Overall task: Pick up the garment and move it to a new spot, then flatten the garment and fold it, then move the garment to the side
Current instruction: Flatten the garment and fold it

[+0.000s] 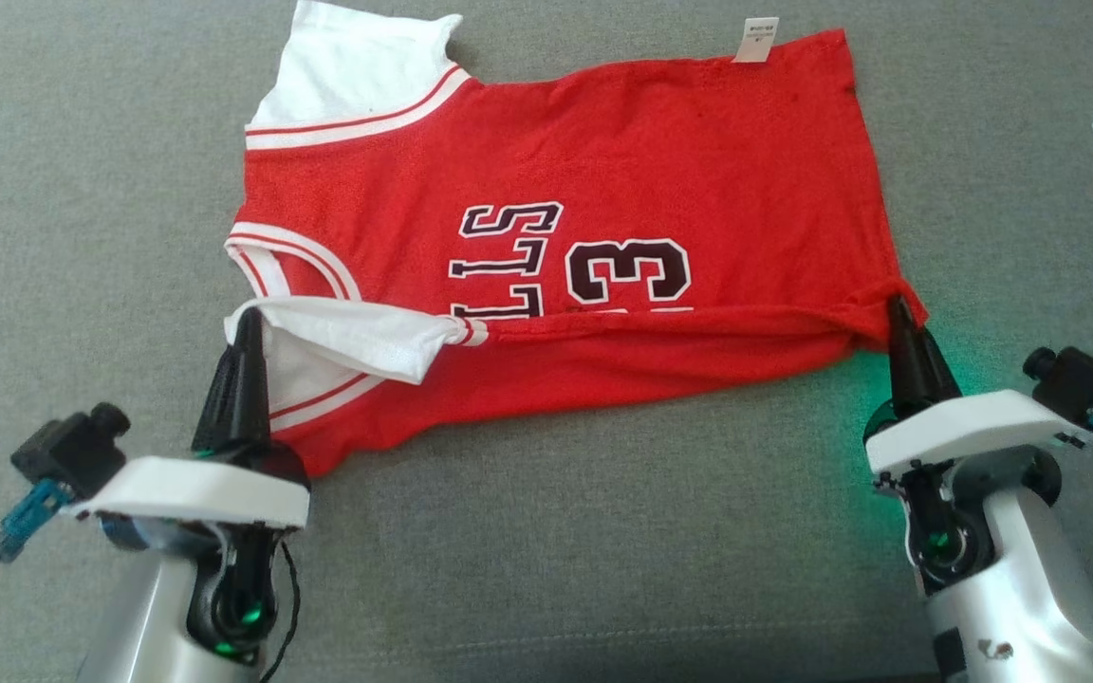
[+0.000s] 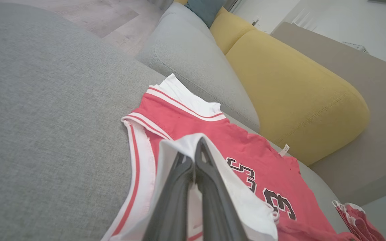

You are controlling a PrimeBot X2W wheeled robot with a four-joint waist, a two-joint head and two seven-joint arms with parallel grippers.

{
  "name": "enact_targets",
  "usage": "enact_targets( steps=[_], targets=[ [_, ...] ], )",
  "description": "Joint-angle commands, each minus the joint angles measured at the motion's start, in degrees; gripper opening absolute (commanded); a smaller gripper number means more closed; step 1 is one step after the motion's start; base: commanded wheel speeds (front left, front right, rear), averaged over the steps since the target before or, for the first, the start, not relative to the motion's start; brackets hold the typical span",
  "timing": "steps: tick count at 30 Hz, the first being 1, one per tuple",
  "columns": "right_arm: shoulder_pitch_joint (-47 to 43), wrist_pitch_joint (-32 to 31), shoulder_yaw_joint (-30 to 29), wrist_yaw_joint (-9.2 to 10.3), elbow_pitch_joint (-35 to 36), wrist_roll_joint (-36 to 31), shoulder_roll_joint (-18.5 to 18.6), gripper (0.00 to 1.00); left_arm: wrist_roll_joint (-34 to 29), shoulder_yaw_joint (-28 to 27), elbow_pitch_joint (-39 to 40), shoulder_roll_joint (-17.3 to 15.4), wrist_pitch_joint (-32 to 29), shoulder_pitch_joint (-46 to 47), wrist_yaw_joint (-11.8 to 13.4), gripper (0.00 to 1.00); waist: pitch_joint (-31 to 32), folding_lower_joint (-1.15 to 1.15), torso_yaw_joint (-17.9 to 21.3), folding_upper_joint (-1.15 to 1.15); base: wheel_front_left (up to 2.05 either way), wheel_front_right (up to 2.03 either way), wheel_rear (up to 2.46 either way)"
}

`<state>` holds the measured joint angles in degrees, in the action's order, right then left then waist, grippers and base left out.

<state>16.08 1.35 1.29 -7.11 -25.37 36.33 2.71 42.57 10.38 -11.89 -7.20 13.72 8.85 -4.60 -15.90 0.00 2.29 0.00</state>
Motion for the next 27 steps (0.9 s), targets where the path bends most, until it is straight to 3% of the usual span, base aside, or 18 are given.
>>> enact_targets(
  steps=[1,2,3,5,6,7,16,22,27],
  targets=[
    [2.0,1.0,1.3,-0.37,1.0,0.3,0.2,0.0,-0.6,-1.7,0.9,-0.8,0.5,2.2,-0.4,0.0,-0.1,0.0,0.0,0.0,0.0,0.0,0.0],
    [2.5,1.4,1.4,-0.37,0.3,0.3,0.2,0.0,-0.8,-1.7,0.1,-0.7,0.6,2.7,-0.4,0.0,-0.1,0.0,0.0,0.0,0.0,0.0,0.0],
    [3.0,1.7,1.5,-0.37,-0.3,0.4,0.2,0.18,-1.0,-1.7,-0.5,-0.7,0.6,3.1,-0.4,0.09,-0.2,0.0,0.0,0.0,0.0,0.0,0.0],
    [4.1,2.4,2.1,-0.37,-1.2,0.8,0.2,0.94,-1.4,-1.8,-1.5,-0.5,0.8,3.7,-0.4,0.52,-0.2,0.0,0.0,0.0,0.0,0.0,0.0],
    [4.7,2.7,2.5,-0.37,-1.5,0.9,0.2,1.0,-1.7,-1.9,-1.8,-0.5,0.8,4.0,-0.3,0.96,-0.2,0.0,0.1,0.0,0.0,0.0,0.0],
    [5.2,3.0,2.8,-0.37,-1.8,1.1,0.2,1.0,-2.0,-2.1,-2.0,-0.4,0.9,4.1,-0.2,1.0,-0.2,0.0,0.1,0.0,0.0,0.0,0.0],
    [8.5,5.9,3.4,-0.37,-3.1,0.4,0.2,1.0,-4.4,-3.3,0.5,0.1,1.2,2.3,-0.2,1.0,0.4,0.0,-0.9,0.0,0.0,0.0,0.0],
    [7.3,8.9,-0.4,-0.37,-0.1,-7.7,0.2,1.0,-5.0,-3.9,4.9,-0.3,1.0,-3.7,0.4,1.0,1.3,0.0,-1.2,0.0,0.0,0.0,0.0],
    [3.5,8.3,-2.0,-0.37,5.3,-14.0,0.2,1.0,-5.0,-3.0,8.2,-1.9,-2.9,-9.3,1.7,1.0,2.2,0.0,-1.3,0.0,0.0,0.0,0.0]
  ],
)
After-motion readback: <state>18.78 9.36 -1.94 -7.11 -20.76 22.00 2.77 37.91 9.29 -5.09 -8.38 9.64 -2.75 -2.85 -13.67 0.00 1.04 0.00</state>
